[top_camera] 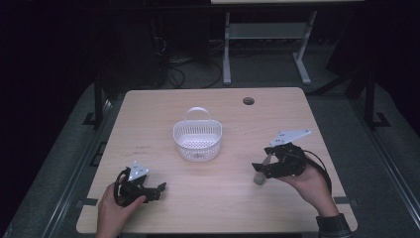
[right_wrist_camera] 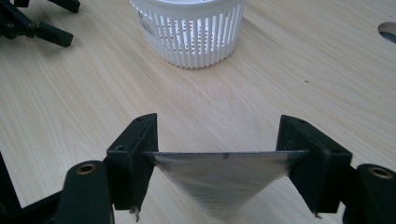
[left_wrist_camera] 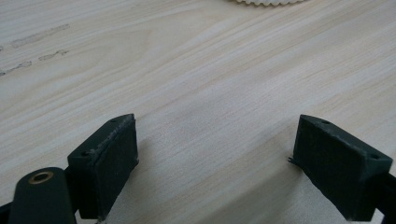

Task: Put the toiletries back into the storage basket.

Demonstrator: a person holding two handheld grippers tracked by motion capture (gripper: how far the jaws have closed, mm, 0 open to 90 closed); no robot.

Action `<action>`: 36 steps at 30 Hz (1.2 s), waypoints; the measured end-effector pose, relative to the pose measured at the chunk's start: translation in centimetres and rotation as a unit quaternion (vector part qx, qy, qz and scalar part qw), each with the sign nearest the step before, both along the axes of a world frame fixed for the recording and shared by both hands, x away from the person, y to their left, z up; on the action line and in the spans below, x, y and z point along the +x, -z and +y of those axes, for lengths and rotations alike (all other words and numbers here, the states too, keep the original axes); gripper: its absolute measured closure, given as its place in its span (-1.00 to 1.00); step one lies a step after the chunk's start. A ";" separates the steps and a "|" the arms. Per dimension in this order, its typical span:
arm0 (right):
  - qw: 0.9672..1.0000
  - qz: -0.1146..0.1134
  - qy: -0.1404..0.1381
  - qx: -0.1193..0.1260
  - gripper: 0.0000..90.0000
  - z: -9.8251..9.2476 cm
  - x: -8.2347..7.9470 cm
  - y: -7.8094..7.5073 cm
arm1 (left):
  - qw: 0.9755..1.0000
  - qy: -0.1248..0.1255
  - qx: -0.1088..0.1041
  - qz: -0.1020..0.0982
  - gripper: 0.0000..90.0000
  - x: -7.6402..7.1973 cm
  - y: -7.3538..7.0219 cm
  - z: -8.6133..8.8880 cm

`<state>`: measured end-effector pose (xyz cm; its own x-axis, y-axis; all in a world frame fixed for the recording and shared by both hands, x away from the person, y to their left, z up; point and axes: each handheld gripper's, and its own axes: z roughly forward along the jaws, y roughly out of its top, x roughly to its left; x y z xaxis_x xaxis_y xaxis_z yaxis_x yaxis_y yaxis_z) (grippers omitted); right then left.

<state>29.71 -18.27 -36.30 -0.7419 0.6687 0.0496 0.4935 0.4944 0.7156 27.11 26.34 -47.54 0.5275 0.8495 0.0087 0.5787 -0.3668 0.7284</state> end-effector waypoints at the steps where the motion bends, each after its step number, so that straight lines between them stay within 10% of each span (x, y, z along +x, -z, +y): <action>1: 1.000 -0.003 -0.002 0.001 -0.34 0.0 0.0 0.0 | 1.000 0.000 0.000 0.000 -0.72 0.0 0.0 0.0; 36: 1.000 -0.018 -0.006 0.011 -0.33 1.4 1.6 -2.4 | 1.000 0.000 0.000 0.002 -0.72 0.0 0.0 0.0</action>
<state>31.30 -16.91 -33.92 -0.7511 0.6591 0.0379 0.4618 0.4835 0.7437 27.10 26.34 -47.52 0.5279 0.8493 0.0065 0.5813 -0.3668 0.7263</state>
